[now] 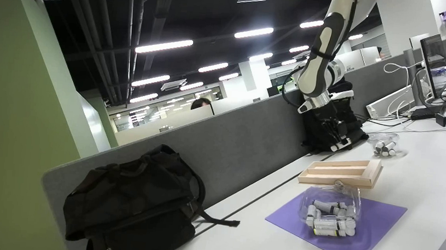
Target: Put a bottle on the tray
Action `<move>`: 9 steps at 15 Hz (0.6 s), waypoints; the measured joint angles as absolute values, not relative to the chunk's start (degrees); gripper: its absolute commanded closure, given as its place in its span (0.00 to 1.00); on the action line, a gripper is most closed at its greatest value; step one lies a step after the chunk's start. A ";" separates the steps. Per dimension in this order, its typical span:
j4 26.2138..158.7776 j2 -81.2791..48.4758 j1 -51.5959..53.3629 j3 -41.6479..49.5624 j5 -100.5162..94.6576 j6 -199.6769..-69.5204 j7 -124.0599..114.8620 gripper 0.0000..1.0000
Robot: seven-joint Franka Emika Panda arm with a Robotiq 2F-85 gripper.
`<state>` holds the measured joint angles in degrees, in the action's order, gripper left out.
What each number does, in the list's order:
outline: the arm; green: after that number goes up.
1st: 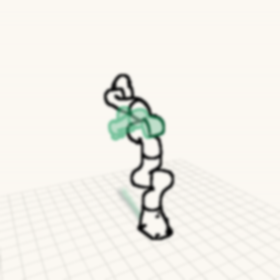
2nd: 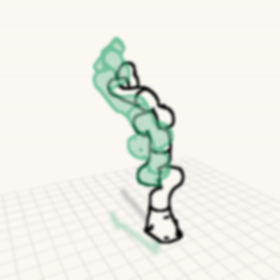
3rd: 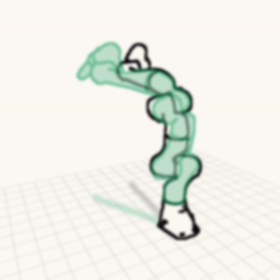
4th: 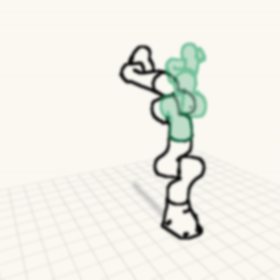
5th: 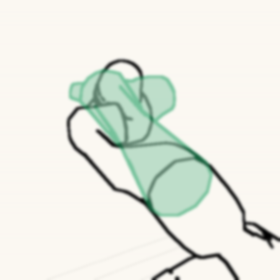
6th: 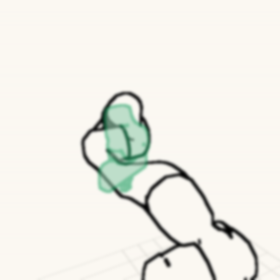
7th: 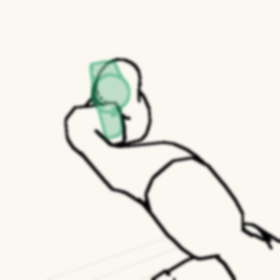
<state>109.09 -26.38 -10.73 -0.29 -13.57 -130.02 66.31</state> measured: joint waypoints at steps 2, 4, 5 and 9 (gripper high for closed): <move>109.09 -26.38 -10.77 -0.33 -13.57 -129.90 66.70 0.64; 109.09 -26.38 -10.78 -0.36 -13.57 -129.88 66.84 0.89; 109.09 -26.43 -10.72 -0.32 -13.57 -129.89 66.85 0.89; 109.96 -26.51 -10.86 -0.79 -13.48 -132.82 76.84 0.89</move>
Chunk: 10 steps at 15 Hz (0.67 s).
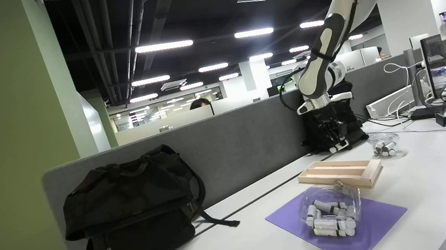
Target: Put a bottle on the tray
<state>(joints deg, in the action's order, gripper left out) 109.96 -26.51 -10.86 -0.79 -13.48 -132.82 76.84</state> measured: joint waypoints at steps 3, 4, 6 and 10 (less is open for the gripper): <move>112.19 -25.11 -11.67 -0.97 -12.76 -133.85 85.89 0.89; 112.88 -24.99 -11.81 -0.96 -12.63 -134.35 88.07 0.89; 112.83 -27.82 -11.36 -0.98 -12.84 -136.59 89.95 0.89; 112.22 -35.97 -9.62 -0.38 -13.60 -144.36 89.48 0.89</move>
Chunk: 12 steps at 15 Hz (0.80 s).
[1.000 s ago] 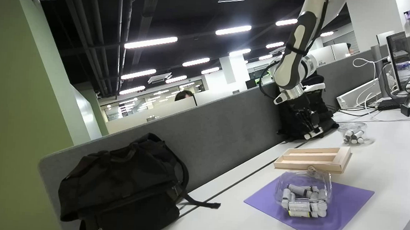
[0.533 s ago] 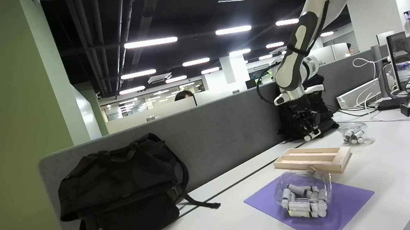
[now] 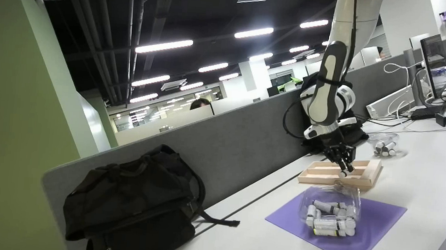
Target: Put a bottle on the tray
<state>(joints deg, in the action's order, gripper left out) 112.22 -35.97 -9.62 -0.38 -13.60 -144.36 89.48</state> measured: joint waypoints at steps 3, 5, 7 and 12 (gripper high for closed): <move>110.65 -38.12 -8.48 -0.03 -13.65 -145.60 88.97 0.89; 109.97 -38.47 -8.08 -0.03 -13.65 -145.59 88.96 0.89; 109.42 -38.74 -7.88 -0.03 -13.64 -145.42 88.95 0.89; 107.36 -39.40 -7.51 0.82 -13.76 -142.91 88.77 0.89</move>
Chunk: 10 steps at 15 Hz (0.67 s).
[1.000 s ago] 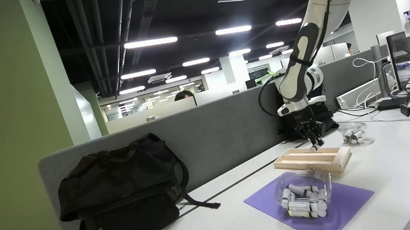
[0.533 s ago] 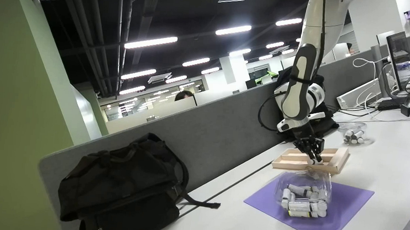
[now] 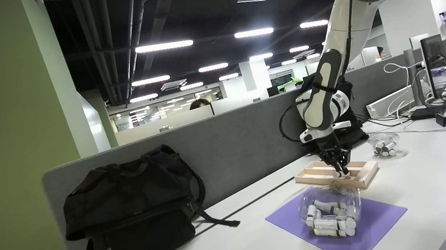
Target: Put a bottle on the tray
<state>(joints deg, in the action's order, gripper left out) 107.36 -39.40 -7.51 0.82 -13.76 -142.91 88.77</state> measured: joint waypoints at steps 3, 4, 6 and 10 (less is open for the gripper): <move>105.53 -39.53 -7.32 2.47 -14.91 -139.50 88.49 0.89; 104.87 -39.70 -7.31 2.97 -15.18 -138.42 88.49 0.89; 103.78 -40.32 -7.32 3.63 -15.87 -136.64 88.41 0.89; 102.78 -42.05 -7.31 3.89 -16.91 -135.04 88.38 0.89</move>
<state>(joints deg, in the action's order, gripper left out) 102.78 -42.05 -7.31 3.89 -16.91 -135.04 88.38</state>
